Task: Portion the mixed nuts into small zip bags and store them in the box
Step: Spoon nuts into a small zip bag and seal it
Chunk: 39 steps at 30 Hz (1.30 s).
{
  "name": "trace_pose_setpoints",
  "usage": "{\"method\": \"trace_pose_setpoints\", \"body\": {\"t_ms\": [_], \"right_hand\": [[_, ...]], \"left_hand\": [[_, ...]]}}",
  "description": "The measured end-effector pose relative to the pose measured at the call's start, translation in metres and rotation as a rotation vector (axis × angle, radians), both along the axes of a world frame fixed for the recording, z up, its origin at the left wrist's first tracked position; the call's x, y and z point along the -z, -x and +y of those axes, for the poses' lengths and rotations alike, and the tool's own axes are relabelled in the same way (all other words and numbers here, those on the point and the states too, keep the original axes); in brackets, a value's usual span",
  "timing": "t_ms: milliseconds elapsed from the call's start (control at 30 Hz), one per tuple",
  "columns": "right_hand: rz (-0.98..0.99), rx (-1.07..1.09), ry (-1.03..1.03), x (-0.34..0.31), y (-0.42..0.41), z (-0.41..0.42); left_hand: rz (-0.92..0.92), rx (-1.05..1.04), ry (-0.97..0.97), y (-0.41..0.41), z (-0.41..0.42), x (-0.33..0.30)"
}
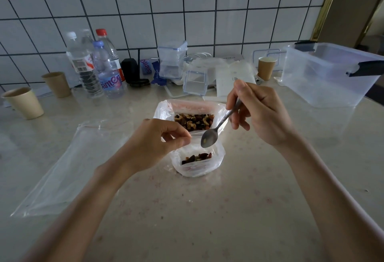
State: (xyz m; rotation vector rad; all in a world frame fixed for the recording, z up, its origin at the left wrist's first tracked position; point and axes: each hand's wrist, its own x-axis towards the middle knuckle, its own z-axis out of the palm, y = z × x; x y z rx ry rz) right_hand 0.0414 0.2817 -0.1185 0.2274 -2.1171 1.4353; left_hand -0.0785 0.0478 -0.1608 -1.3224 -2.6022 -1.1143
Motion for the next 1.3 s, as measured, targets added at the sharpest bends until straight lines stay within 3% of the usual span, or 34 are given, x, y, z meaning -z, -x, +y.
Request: {"method": "trace_pose_setpoints", "body": {"t_ms": [100, 233, 367, 500, 633, 833, 933, 1300], "right_hand": [[-0.008, -0.028, 0.07, -0.001, 0.0, -0.002], [-0.086, 0.054, 0.313, 0.006, 0.007, -0.003], [-0.195, 0.18, 0.532, 0.014, 0.012, -0.005], [-0.238, 0.297, 0.479, 0.018, 0.018, -0.005], [-0.22, 0.347, 0.291, 0.021, 0.019, -0.005], [-0.202, 0.357, 0.07, 0.03, 0.022, -0.011], [-0.268, 0.305, 0.092, 0.034, 0.024, -0.015], [-0.435, 0.182, 0.415, 0.035, 0.027, -0.014]], "left_hand": [[0.008, -0.017, 0.013, -0.001, 0.0, 0.0], [-0.034, -0.106, -0.079, 0.002, -0.002, -0.001], [0.018, -0.418, -0.145, 0.013, -0.003, 0.002], [-0.013, -0.603, -0.091, 0.022, -0.006, 0.011], [-0.093, -0.573, 0.032, 0.024, -0.002, 0.019], [-0.285, -0.499, -0.045, 0.017, 0.004, 0.015], [-0.41, -0.438, -0.169, 0.014, 0.009, 0.014], [-0.476, -0.308, -0.392, 0.008, 0.014, 0.016]]}}
